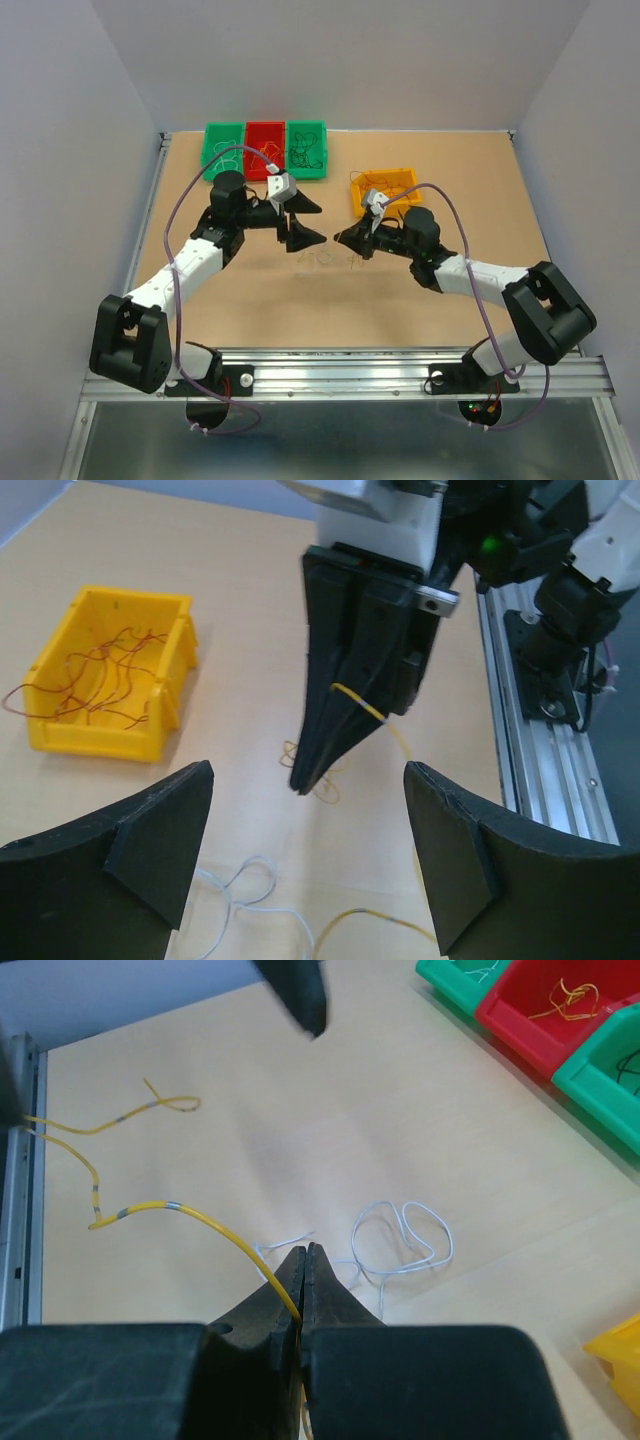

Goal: Untangle the cables

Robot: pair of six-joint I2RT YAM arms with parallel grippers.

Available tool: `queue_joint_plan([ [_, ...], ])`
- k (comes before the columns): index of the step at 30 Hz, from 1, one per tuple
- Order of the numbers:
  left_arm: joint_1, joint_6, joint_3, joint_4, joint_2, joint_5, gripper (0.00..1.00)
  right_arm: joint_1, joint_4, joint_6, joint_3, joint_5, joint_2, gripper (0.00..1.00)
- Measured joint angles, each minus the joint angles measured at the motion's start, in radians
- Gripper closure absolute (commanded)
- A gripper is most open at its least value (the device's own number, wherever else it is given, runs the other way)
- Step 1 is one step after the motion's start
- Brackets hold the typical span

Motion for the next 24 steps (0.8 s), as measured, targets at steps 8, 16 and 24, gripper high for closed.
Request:
queue_joint_plan([
  [8, -0.139, 0.121, -0.043, -0.055, -0.055, -0.047, 0.12, 0.004, -0.035, -0.023, 0.033, 0.063, 0.011, 0.99],
  [16, -0.206, 0.196, -0.042, -0.106, -0.043, -0.244, 0.36, 0.007, -0.042, -0.018, 0.039, 0.092, 0.011, 0.99],
  [24, -0.204, 0.192, -0.039, -0.105, 0.002, -0.427, 0.68, 0.007, -0.040, -0.015, 0.039, 0.093, -0.037, 0.99],
])
